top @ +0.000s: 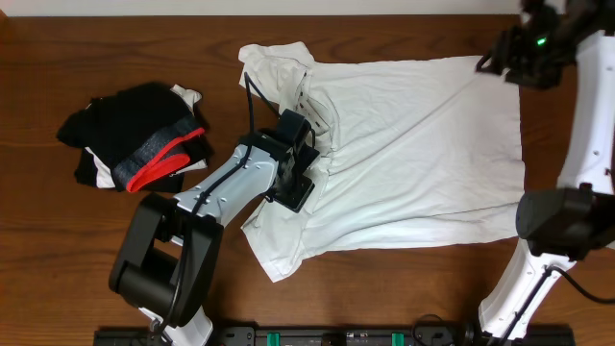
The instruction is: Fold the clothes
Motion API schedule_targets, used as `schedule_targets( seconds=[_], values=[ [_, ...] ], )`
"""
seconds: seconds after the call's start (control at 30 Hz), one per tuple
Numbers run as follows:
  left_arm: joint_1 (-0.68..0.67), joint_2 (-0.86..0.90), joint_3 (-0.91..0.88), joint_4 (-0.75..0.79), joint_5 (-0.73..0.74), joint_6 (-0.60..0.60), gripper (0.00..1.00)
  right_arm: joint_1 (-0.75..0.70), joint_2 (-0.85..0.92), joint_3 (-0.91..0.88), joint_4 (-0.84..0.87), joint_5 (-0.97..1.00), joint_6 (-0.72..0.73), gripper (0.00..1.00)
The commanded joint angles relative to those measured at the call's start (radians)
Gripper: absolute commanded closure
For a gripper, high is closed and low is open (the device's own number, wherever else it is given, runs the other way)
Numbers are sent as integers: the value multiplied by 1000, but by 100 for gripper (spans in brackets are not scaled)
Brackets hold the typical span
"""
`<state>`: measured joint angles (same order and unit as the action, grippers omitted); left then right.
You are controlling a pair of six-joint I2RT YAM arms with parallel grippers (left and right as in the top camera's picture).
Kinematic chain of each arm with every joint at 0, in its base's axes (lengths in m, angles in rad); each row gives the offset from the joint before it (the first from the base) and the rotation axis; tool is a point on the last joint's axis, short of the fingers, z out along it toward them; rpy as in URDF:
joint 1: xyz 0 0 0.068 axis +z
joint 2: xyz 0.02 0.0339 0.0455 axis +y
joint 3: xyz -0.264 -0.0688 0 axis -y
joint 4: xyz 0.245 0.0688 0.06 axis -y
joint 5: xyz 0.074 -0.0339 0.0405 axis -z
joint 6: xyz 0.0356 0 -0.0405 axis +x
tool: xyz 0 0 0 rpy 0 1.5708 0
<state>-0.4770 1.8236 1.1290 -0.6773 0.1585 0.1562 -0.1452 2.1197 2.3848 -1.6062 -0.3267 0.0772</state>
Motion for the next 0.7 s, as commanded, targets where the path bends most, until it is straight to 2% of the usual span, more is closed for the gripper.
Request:
schedule_targets(
  seconds=[0.0, 0.2, 0.4, 0.5, 0.6, 0.67],
  values=[
    [3, 3, 10, 11, -84, 45, 39, 39, 14, -94, 3, 45, -42, 38],
    [3, 3, 10, 25, -105, 45, 39, 101, 14, -410, 154, 80, -40, 39],
    [3, 3, 10, 26, -175, 42, 39, 110, 14, -768, 393, 103, 63, 52],
    [2, 4, 8, 34, -149, 42, 39, 105, 14, -869, 470, 103, 68, 57],
    [2, 5, -3, 50, -97, 42, 40, 105, 14, -937, 516, 102, 67, 57],
    [3, 6, -9, 51, -87, 42, 44, 105, 14, -957, 527, 102, 67, 58]
  ],
)
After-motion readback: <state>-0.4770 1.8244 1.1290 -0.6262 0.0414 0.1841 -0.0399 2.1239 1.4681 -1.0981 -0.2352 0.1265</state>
